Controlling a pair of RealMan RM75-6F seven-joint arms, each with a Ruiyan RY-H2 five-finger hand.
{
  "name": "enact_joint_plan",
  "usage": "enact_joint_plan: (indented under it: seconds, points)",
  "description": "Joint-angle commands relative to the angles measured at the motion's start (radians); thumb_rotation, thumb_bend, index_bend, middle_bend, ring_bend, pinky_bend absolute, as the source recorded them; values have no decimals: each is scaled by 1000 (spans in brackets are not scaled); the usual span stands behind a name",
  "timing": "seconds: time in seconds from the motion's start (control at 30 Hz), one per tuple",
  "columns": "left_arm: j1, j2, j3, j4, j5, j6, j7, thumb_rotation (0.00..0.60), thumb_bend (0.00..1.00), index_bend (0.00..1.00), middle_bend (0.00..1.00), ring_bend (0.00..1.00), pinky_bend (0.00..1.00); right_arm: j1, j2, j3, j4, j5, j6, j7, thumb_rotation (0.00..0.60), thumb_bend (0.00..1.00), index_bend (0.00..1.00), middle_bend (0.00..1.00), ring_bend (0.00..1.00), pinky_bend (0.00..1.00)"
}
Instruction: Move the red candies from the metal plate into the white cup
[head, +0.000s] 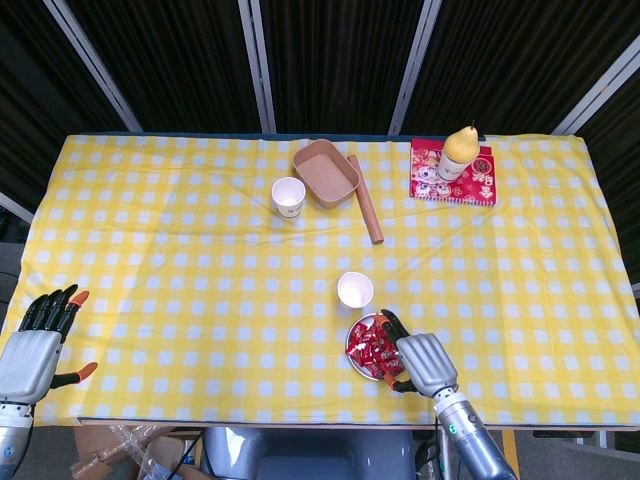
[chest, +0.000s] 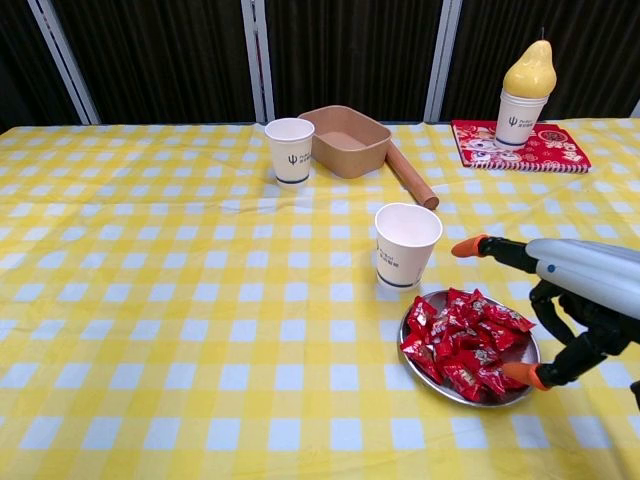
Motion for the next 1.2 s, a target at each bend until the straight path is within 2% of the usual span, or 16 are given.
enact_joint_plan:
  seconds: [0.03,0.47,0.9,1.2]
  points:
    - [-1,3,1,-1,0,-3,-6,600,0,0,0,0,0,20,-38,2,19,42,-3,-28,600,328,0,81,723,900]
    - [-4,12,0,-7,-12,-16,-23,600,0,0,0,0,0,71,-122,16,86,145,-9,-48,600,328,1,95,723,900]
    - [-5,12,1,-13,-18,-20,-19,600,0,0,0,0,0,85,-117,10,126,168,-9,-1,600,328,106,178,723,900]
    - [-3,10,1,-15,-19,-18,-13,600,0,0,0,0,0,86,-116,1,142,168,-17,52,600,328,123,215,723,900]
